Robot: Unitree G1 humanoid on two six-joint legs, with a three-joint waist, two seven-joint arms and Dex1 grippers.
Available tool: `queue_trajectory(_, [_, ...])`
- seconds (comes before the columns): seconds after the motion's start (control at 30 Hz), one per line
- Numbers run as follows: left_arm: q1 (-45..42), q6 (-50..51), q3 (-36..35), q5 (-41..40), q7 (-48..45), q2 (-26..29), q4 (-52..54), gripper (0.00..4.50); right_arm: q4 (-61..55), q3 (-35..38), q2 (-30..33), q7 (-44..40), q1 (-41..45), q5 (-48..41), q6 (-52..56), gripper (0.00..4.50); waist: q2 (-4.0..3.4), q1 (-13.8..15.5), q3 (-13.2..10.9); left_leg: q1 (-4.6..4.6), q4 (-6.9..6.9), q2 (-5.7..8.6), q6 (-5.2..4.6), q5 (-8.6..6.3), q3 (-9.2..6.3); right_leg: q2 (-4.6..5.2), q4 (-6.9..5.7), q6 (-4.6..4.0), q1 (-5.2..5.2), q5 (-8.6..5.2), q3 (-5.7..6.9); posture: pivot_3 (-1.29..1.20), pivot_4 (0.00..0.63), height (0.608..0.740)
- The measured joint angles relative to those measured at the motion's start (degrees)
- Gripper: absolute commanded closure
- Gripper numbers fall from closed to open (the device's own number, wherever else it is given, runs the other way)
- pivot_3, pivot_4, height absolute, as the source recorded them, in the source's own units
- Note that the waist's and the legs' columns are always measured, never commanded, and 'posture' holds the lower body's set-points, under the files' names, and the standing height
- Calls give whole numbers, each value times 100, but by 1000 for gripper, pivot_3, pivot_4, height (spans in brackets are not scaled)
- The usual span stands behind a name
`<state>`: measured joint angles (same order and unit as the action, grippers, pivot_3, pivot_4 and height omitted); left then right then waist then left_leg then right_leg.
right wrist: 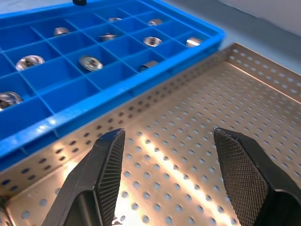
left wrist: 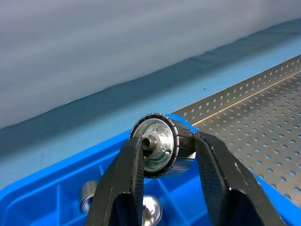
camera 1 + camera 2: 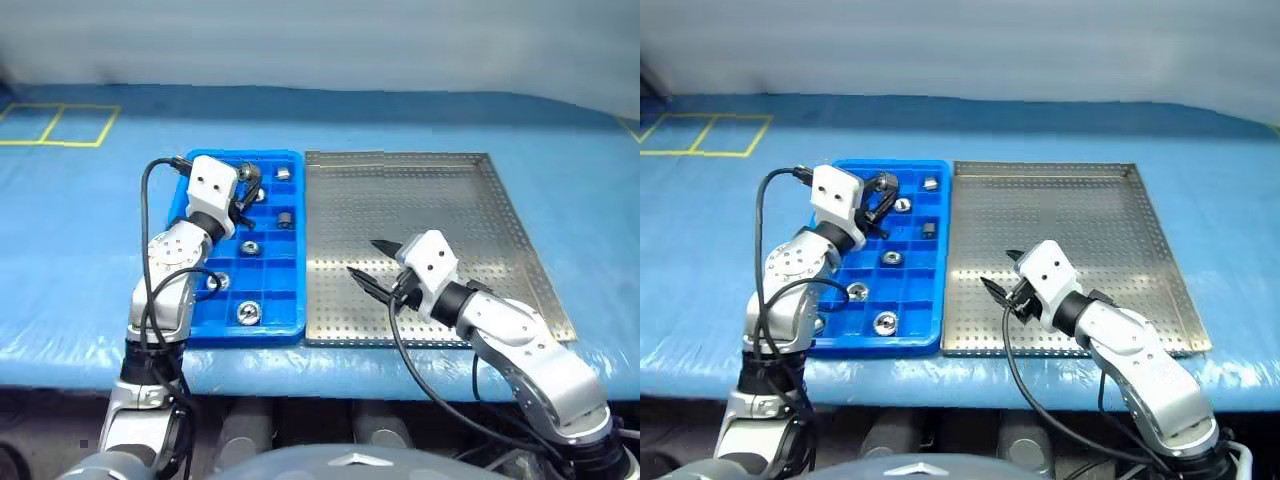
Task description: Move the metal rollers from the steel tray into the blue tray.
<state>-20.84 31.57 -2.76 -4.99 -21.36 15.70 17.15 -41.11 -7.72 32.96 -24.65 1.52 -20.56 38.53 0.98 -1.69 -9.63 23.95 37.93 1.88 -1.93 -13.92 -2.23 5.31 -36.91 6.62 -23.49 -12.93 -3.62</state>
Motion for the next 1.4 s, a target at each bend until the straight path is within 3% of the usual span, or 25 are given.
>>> queue_trajectory(0.17, [171,932,-126,-575,-319,371,842,3177,325,-224,-146,-173,156,119,-183,1343,0,195,0,-32,2,4,1,14,-10,-2,6,-9,53,3,15,89,150,740])
queue_trajectory(0.4, [336,1774,224,-1339,-904,715,988,3177,492,-318,-279,-264,160,317,-348,1343,-1,204,0,-38,-3,2,40,43,-62,-39,1,-52,85,1,63,66,150,740])
queue_trajectory(0.6, [24,1645,803,-1166,-932,717,10,3177,494,-318,-399,-231,-32,450,-371,1343,-2,184,0,-38,-15,-45,95,77,-85,-101,-5,-107,89,9,88,21,150,740])
queue_trajectory(0.83, [-321,1185,997,-732,-718,666,-774,3177,466,-294,-432,-122,-262,570,-419,1343,-4,100,1,-38,-28,-50,102,91,-97,-107,-9,-119,83,12,89,-13,150,740])
queue_trajectory(1.4, [-182,1056,739,-858,-875,751,-714,3177,402,-276,-452,-78,-290,676,-449,1343,-5,103,0,-35,-36,-50,103,91,-108,-107,-8,-122,78,11,93,22,150,740])
